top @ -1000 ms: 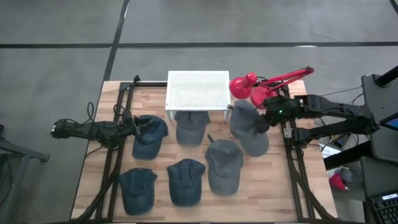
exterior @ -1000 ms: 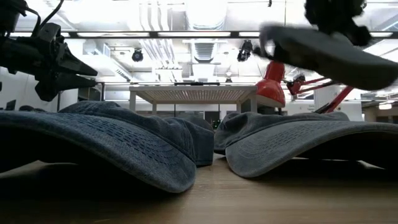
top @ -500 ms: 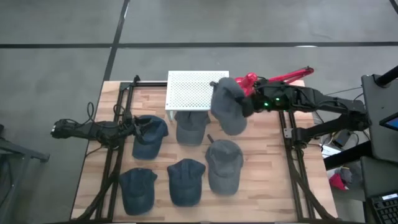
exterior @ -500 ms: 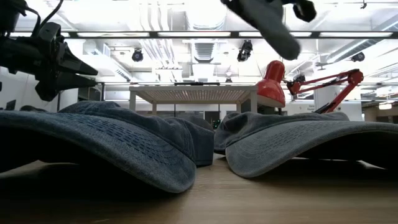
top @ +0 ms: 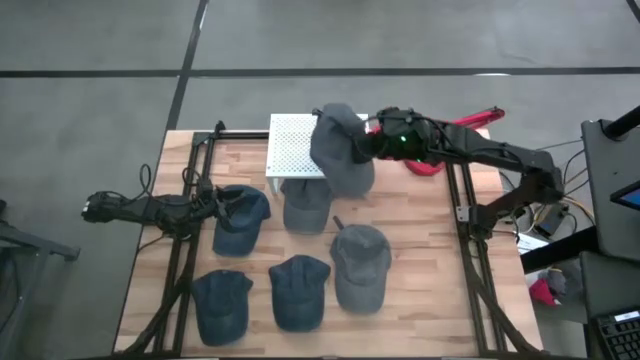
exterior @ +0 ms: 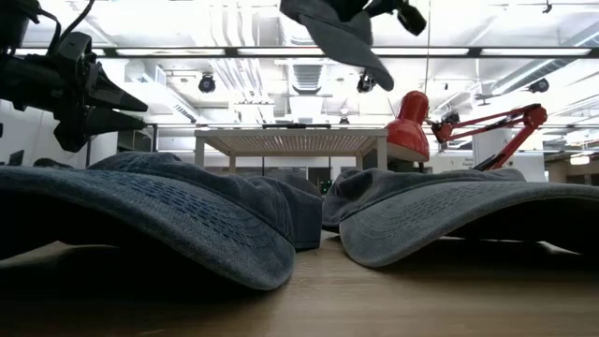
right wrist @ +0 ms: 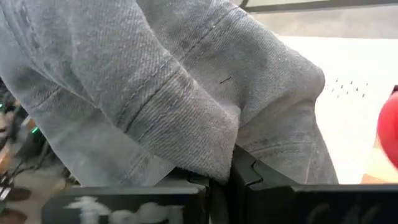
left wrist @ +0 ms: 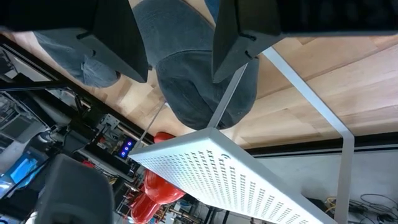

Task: Stack small to large cups/mugs on shelf
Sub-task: Put the right gray cup on the shelf

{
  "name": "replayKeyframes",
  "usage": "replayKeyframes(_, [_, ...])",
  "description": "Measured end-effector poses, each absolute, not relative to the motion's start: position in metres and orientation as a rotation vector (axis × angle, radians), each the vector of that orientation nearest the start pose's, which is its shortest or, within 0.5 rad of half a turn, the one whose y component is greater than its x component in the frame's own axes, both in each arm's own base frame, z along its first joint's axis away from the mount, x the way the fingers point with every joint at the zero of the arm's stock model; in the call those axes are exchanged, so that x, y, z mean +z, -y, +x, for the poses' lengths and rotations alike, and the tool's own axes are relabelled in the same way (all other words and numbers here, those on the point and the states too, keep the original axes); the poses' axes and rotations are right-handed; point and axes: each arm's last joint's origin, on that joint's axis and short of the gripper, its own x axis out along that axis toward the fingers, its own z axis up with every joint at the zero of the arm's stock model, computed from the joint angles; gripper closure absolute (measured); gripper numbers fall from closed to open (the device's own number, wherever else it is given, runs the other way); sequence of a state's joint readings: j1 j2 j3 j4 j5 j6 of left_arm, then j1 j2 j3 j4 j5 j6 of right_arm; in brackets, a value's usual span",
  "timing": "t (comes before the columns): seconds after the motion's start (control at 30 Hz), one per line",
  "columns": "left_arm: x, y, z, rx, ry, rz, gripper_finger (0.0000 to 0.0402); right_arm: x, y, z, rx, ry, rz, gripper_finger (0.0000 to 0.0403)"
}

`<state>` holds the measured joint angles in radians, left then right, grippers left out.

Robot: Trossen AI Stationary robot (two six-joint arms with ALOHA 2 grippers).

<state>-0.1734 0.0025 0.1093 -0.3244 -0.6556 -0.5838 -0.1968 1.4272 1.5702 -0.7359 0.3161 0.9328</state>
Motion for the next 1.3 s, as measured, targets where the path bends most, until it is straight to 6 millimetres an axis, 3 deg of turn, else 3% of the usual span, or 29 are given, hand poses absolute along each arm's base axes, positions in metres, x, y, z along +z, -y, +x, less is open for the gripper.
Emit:
replayKeyframes(0.6, [0.171,-0.003,0.084,0.523,-0.054,-0.482,0.022,0.37,0.147,0.317,-1.038,-0.347,1.111,0.039])
replayKeyframes(1.0, [0.171,-0.003,0.084,0.519,-0.076,-0.399,0.022,0.373,0.159,0.319,-1.236,-0.506,1.203,0.039])
replayKeyframes(1.3, [0.171,-0.003,0.084,0.519,-0.075,-0.399,0.022,0.371,0.17,0.333,-1.253,-0.519,1.205,0.039])
